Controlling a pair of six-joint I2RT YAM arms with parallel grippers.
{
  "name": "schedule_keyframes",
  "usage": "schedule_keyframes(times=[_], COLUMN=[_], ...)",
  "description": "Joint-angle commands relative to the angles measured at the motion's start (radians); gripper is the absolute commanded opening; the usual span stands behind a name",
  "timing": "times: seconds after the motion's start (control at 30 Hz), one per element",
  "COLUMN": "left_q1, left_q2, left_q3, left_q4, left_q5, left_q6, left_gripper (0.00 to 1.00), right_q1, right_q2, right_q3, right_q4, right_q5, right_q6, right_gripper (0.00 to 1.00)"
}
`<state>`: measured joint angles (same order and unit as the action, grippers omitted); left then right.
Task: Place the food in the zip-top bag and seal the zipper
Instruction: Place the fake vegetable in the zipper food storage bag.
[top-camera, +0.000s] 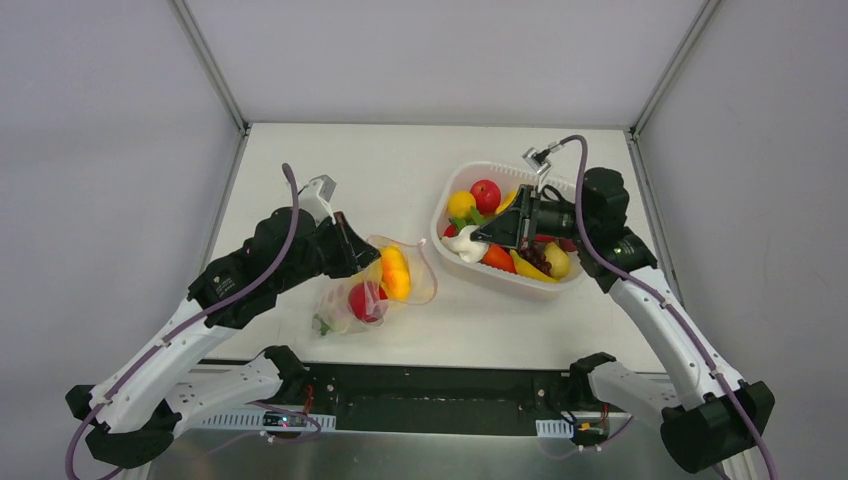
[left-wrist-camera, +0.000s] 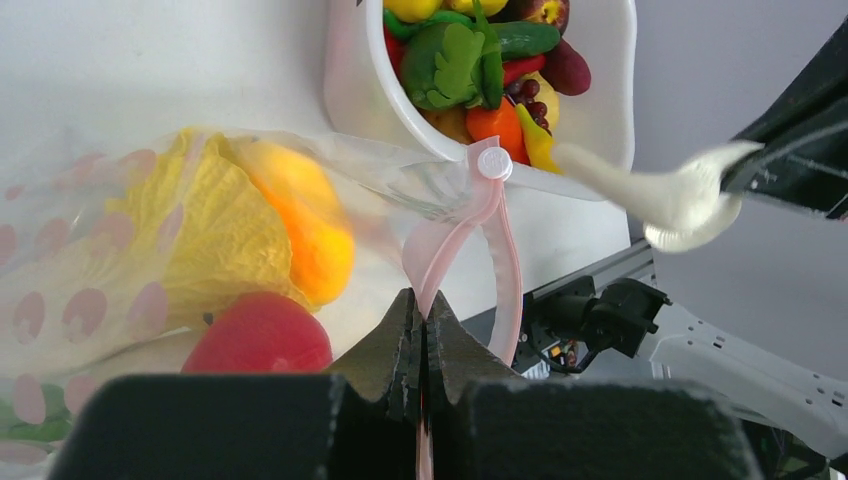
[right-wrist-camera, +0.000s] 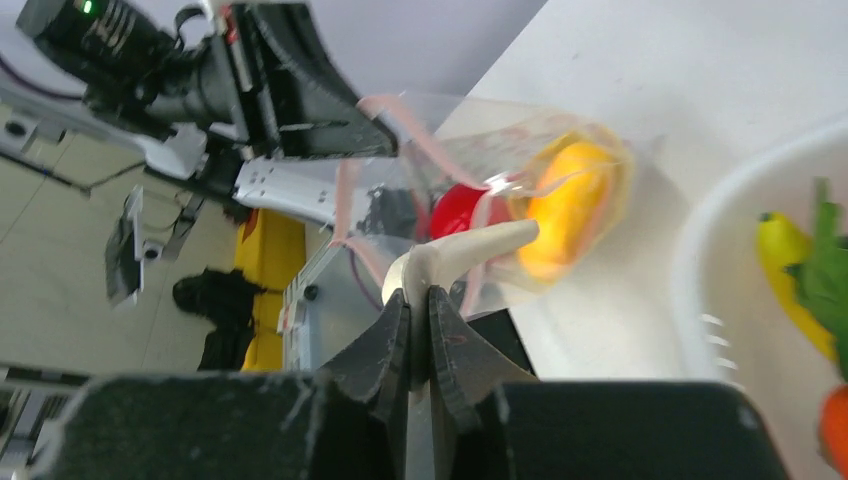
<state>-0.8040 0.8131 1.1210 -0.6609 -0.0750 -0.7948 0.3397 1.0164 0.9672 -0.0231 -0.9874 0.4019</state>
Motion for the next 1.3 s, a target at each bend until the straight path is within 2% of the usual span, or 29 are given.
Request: schedule_keyframes(times=[0.0, 0.4, 0.53, 0.73, 0.83, 0.97, 1.17, 1.27], left_q1=[0.002, 0.002, 0.002, 0.002, 0.002, 0.002, 0.002, 0.002], left_q2=[-0.004, 0.023, 0.023, 0.012, 0.002, -0.003, -0.018, -0.02], left_q3=[0.015, 0.035, 0.043, 0.04, 0.035, 0.037, 0.035, 0.037], left_q4=[0.074, 0.096, 0.107, 0.121, 0.122, 0.121, 0.12, 0.116], left_q5=[0.035, 0.091, 0.119, 0.132, 0.133, 0.137, 0.114, 0.1], left_q6=[0.023, 0.026, 0.027, 0.022, 0.022, 0.025, 0.02, 0.019], left_gripper=[0.0, 0.0, 0.0, 0.0, 0.0, 0.0, 0.0, 0.0], right_q1=[0.107, 0.31, 0.375, 0.476, 0.568, 0.635, 0.66, 0.673], right_q2=[-0.026, 0.057, 0.096, 0.162, 0.201, 0.22, 0.209, 0.214], right_q3=[0.05, 0.146, 0.199, 0.241, 0.28, 0.278, 0.238, 0.245], right_q4=[0.079, -0.014, -0.153, -0.224, -0.29, -0.282, -0.222, -0.242], right_q5=[-0.04, 0.0, 0.15, 0.328, 0.534, 0.731, 0.715, 0.701], right_q6=[0.001, -0.093, -0.199, -0.283, -0.357, -0.394, -0.451, -0.485], right_gripper=[0.09, 0.1, 0.1, 0.1, 0.1, 0.11, 0.16, 0.23])
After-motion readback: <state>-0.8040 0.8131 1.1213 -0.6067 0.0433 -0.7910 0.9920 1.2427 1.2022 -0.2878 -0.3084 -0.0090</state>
